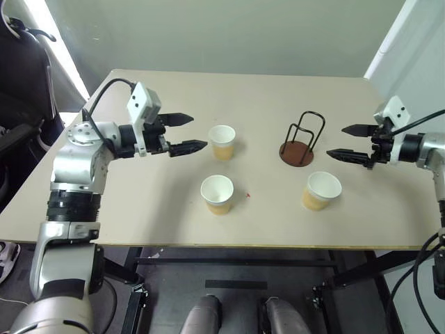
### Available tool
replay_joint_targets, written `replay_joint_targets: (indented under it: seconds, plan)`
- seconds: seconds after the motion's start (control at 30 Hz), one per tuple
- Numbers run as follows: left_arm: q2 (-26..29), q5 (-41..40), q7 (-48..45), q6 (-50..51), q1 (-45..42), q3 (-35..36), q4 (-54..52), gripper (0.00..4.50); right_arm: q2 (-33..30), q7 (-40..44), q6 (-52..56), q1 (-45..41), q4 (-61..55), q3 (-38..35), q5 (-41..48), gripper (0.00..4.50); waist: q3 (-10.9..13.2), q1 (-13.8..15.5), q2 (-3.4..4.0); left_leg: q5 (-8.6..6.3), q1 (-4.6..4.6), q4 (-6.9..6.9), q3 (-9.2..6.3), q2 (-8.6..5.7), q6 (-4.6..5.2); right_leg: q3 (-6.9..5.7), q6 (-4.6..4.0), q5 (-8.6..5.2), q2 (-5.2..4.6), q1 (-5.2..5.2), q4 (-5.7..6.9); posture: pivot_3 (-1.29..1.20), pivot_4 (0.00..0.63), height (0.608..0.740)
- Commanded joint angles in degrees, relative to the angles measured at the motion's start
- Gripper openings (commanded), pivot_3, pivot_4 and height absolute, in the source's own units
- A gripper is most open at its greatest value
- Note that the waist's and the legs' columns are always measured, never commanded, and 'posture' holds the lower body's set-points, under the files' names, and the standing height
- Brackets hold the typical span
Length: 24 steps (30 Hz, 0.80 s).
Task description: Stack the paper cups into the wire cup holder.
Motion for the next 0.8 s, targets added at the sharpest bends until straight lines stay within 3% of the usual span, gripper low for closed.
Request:
replay_joint_targets:
  seconds: [0.03, 0.8]
  plan:
    - [0.19, -0.69, 0.21, -0.86, -0.91, 1.44, -1.72, 4.48, 1.25, -1.65, -1.93, -2.18, 2.05, 0.95, -1.7, 4.5, 0.0, 0.02, 0.0, 0.0, 0.0, 0.0, 0.0, 0.0, 0.0, 0.0, 0.0, 0.0, 0.0, 0.0, 0.0, 0.0, 0.15, 0.74]
    - [0.7, -0.92, -0.13, -0.63, -1.12, 1.33, -1.9, 4.48, 13.13, -8.65, -18.85, -14.99, 26.88, 6.68, -12.97, 4.5, 0.0, -0.02, 0.01, -0.04, -0.03, -0.07, -0.02, 0.01, -0.07, -0.01, -0.04, 0.0, 0.0, -0.15, 0.1, 0.0, 0.15, 0.74]
